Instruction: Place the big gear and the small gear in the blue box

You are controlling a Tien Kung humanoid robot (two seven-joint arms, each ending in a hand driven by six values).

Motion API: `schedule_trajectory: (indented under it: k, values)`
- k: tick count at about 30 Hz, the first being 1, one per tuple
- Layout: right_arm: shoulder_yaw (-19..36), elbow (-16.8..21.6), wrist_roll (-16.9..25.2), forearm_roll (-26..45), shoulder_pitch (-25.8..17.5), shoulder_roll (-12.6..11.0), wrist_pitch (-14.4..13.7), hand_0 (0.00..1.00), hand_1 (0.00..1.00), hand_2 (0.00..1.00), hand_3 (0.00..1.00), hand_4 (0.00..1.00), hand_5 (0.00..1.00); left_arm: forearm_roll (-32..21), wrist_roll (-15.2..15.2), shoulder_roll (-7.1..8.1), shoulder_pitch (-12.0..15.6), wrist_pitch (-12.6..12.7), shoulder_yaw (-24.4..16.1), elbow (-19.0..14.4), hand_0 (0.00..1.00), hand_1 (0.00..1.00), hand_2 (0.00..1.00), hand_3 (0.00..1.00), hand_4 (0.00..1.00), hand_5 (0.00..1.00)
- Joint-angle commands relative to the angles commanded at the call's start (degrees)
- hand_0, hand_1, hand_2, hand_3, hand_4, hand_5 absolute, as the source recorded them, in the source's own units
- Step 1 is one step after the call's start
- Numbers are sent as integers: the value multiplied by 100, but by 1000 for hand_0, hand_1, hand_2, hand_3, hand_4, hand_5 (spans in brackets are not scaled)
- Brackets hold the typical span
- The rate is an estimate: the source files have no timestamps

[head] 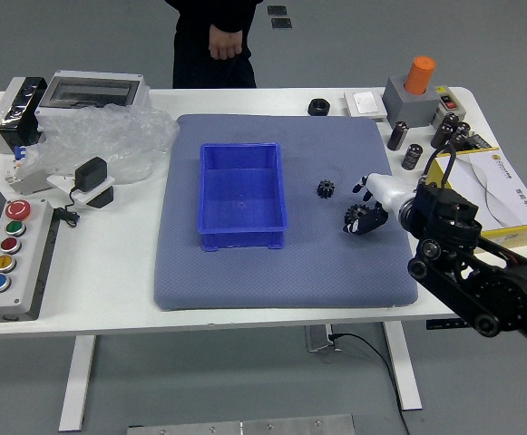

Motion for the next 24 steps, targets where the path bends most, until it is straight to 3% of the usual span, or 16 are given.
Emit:
schedule_trajectory:
  k: [15,16,21,22,24]
  values:
    - [-141,-126,79,-42,11,0,-105,641,633,726,790,891,325,10,0,-6,-7,-1,2,0,814,799,813,838,631,280]
    - [-148,-133,85,-63,11,0,-120,627,615,696,746,887,335,7,0,-5,-8,0,4,0,814,800,813,838,631,280]
    - [-193,-169,139,-208,9,-3,-240,627,615,696,746,887,335,-8,1,-6,-15,4,15,0,814,800,813,838,631,280]
    - [-200,-174,152,-239,7,-2,-268,584,585,638,654,856,350,-10,1,-6,-17,5,16,0,814,800,812,838,631,280]
    - [-214,-183,177,-300,2,-1,-322,584,585,638,654,856,350,-12,0,-8,-19,5,18,0,814,800,812,838,631,280]
